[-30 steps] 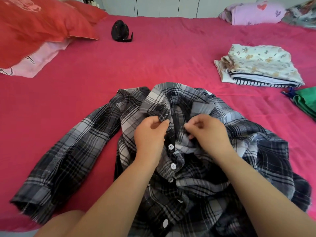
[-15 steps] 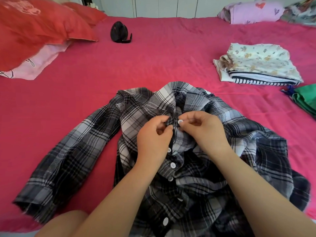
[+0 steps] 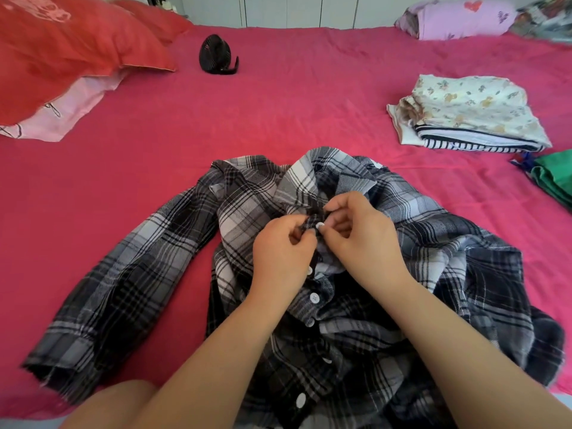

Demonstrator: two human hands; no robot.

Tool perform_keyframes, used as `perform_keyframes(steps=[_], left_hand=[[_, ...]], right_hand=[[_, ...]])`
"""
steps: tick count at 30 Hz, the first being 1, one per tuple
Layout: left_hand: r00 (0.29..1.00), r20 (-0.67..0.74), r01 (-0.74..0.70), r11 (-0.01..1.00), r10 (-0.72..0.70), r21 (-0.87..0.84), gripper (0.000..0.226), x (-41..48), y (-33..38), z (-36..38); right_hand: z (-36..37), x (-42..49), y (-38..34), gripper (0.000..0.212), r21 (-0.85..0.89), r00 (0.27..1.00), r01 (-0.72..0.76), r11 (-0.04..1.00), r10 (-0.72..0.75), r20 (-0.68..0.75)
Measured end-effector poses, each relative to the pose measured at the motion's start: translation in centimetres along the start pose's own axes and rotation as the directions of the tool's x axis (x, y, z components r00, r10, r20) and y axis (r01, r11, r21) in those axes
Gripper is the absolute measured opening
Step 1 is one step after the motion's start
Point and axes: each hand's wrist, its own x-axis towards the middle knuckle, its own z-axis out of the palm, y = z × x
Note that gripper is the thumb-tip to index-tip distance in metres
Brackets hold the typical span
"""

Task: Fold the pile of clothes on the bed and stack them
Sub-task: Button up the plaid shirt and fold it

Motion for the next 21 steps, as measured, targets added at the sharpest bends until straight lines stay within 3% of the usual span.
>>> perform_keyframes(steps=[9,15,21], left_hand=[[0.995,0.058,-0.08,0.995,0.076,0.056,0.013,-0.2,0.2,-0.5],[0.982,0.19,0.045,0.976,-0.004,-0.212,0.016,0.2,0.1,-1.1],[0.995,0.099,0.007,0.982,0.012,-0.187,0.026,1.0,-0.1,-1.1]], right_hand=[[0.1,-0.6,-0.4,0.025,-0.139,0.994,0.098,0.985,-0.103,-0.032],[-0.4,-0.5,-0.1,0.034,-0.064,0.996,0.062,0.996,-0.066,-0.055],[-0.1,-0.7,0.2,0.036,0.068,0.999,-0.003,0.998,0.006,-0.041]])
